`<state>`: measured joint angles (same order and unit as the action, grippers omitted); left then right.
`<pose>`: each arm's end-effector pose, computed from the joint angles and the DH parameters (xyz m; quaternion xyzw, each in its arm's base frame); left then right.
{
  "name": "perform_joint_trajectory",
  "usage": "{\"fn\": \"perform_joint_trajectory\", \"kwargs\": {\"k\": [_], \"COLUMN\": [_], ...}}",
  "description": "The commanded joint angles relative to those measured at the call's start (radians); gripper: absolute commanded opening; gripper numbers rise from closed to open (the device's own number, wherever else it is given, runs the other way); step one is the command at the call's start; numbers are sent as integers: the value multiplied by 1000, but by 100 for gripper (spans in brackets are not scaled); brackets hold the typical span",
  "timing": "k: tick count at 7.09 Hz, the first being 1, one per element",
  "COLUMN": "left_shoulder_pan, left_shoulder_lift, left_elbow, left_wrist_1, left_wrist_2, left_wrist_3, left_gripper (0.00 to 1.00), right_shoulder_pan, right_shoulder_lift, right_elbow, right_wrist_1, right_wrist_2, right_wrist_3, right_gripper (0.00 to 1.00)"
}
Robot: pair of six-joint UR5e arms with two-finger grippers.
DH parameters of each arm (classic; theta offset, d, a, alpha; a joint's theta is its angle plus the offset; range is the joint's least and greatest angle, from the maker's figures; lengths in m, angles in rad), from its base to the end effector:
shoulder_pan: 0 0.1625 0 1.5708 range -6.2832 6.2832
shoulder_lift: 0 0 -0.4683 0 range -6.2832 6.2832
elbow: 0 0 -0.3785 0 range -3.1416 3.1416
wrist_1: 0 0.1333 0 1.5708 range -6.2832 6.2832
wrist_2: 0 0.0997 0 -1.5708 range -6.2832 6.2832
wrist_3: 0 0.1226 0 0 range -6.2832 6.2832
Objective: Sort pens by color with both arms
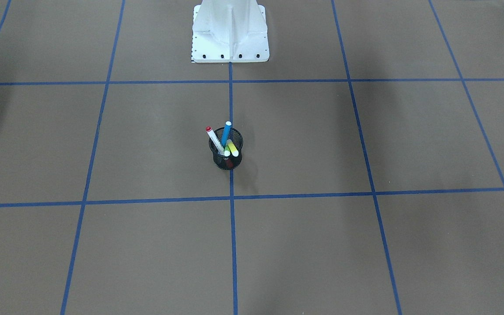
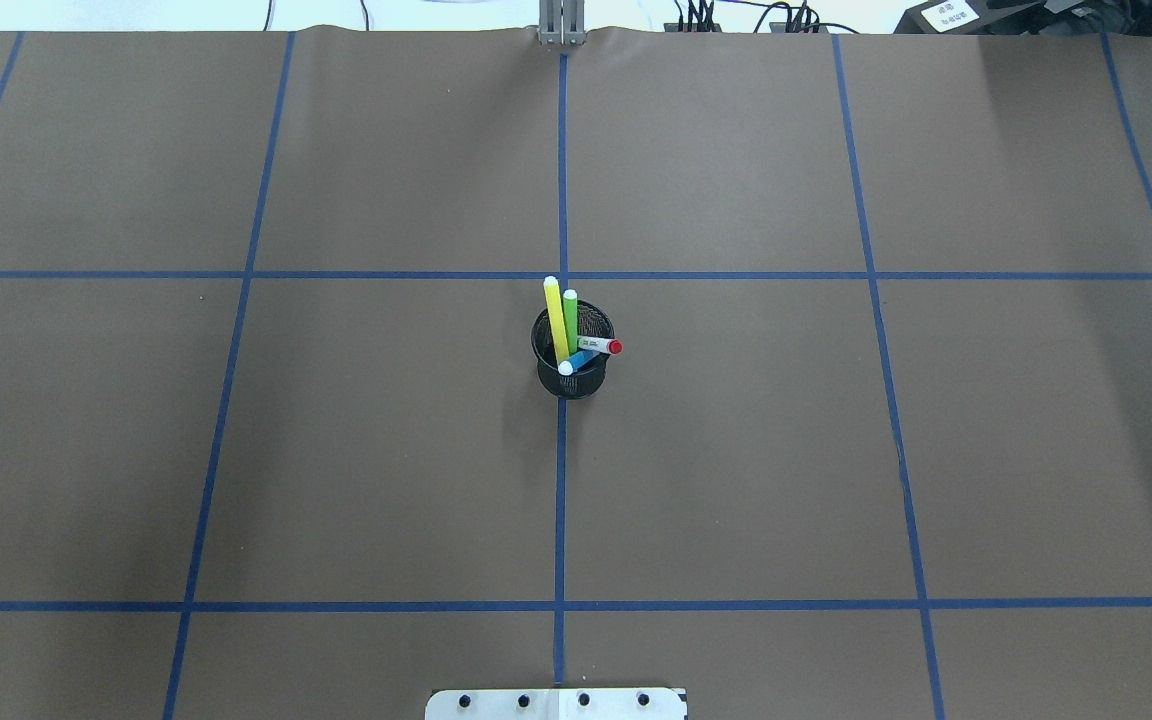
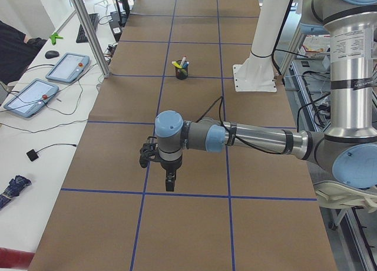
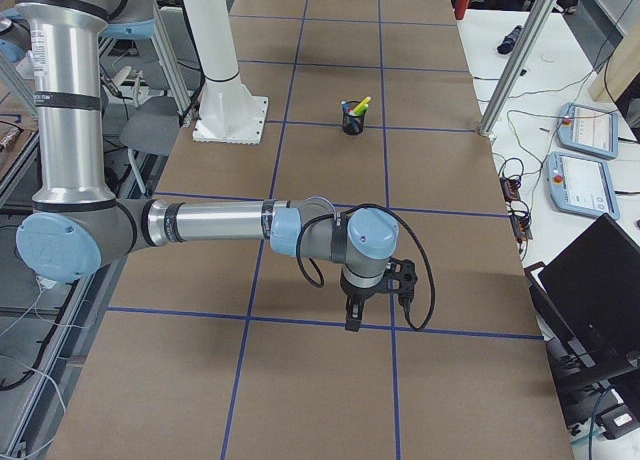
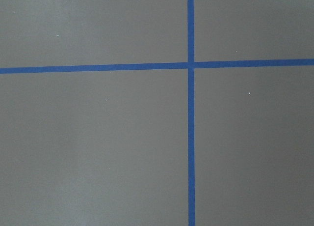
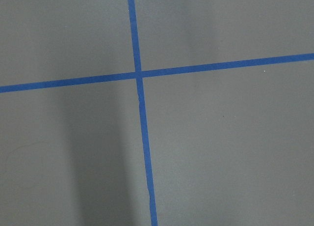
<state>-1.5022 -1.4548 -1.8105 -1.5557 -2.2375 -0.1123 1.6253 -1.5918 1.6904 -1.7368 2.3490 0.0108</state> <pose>-0.0278 -0.4339 0.6659 0.0216 0.3300 -0.0029 0.9437 0.0722 -0.4572 0.6873 -0.0229 -0.3797 0.0430 0.9238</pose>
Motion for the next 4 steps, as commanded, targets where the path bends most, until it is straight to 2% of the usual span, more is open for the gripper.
{"fn": "perform_joint_trajectory", "kwargs": {"k": [1,3,4], "left_shoulder_pan": [0,2,2], "left_shoulder_lift": [-4,-22,-25], "left_elbow": [-44,-62,-59], "left_wrist_1": [8,-4,-4], "left_wrist_2": [-1,-2,-54], "left_wrist_3": [-1,-1,-7], "left_gripper": [100,100,100], "right_shoulder_pan": [-2,-47,-79], "right_shoulder_lift": [4,70,87], "right_elbow": [28,34,25], "right_wrist_1": [0,-3,-1], "right_wrist_2": [-5,1,30], "right_wrist_3": [11,15,29], "right_gripper": [100,100,100]}}
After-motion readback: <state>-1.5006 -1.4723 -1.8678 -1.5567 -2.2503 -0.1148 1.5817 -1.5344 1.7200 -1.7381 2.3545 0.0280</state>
